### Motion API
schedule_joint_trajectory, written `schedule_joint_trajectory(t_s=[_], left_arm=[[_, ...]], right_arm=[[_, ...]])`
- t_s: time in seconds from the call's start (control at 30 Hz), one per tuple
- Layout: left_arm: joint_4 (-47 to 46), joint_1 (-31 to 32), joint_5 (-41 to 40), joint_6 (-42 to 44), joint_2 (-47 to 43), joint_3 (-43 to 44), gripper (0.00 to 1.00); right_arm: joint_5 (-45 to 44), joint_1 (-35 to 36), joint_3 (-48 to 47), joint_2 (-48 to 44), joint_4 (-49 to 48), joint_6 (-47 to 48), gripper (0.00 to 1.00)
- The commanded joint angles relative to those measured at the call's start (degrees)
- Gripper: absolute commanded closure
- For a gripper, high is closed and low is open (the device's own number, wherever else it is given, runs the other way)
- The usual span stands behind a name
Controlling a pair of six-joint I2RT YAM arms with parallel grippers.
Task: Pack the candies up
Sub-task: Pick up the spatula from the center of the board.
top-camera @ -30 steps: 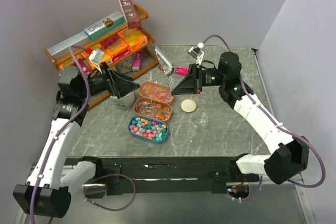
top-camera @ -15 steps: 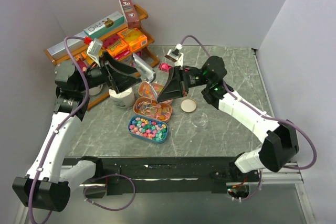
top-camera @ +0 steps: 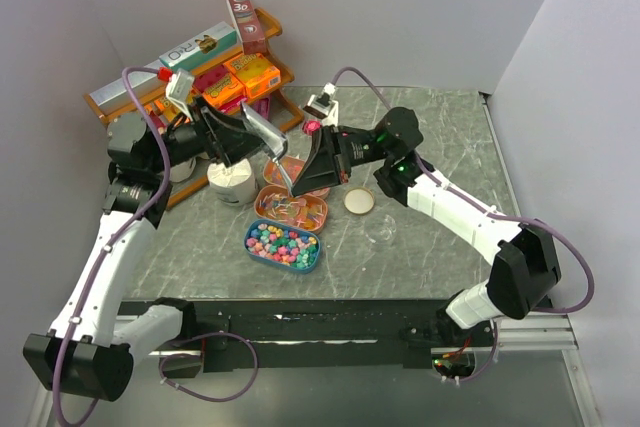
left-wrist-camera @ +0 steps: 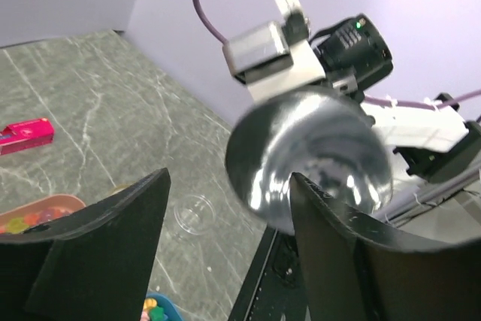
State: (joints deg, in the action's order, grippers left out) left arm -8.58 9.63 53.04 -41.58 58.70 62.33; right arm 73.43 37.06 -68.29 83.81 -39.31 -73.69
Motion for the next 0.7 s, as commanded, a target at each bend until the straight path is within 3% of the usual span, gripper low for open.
schedule_joint_trajectory(t_s=[0.0,0.13,0.23,0.27,0.3,0.33,0.4,0.53,0.57,0.67], left_arm=[[-2.4,0.21,-3.47,-2.35,1.07,2.89,0.31],[-4.25,0.21,-3.29,-3.15,1.68,2.36,0.39],[-4.69,0.22,-1.01,-3.5,2.56,2.1,0.69],[-4.17,0.22,-0.48,-3.77,2.74,1.92,0.88],[-3.73,0.22,-0.13,-4.46,3.0,1.92,0.97],[-2.86,0.22,-0.39,-4.65,3.35,2.01,0.99],[-0.48,0.22,-1.7,-5.61,3.62,2.36,0.99],[4.26,0.22,-5.82,-7.72,3.79,4.2,0.99],[5.84,0.22,-7.14,-8.25,3.79,4.73,0.99],[14.71,0.22,-15.48,-10.88,4.23,7.72,0.99]], right_arm=[[0.66,0.38,-2.99,-2.86,7.74,7.05,1.0],[1.36,0.47,-3.43,-3.13,14.17,10.58,1.0],[1.63,0.47,-3.6,-3.65,18.02,13.3,1.0],[1.46,0.3,-4.21,-3.65,21.26,14.27,1.0],[1.28,0.3,-4.48,-3.74,23.38,16.45,1.0],[0.5,0.21,-4.92,-3.74,25.66,18.04,0.98],[-1.26,-0.23,-6.5,-3.92,34.15,23.47,0.87],[-10.02,-1.55,-9.75,-4.71,48.68,32.45,0.57],[-11.97,-1.72,-11.41,-4.88,51.41,34.3,0.37],[-24.23,-2.08,-13.96,-6.99,60.91,41.68,0.1]])
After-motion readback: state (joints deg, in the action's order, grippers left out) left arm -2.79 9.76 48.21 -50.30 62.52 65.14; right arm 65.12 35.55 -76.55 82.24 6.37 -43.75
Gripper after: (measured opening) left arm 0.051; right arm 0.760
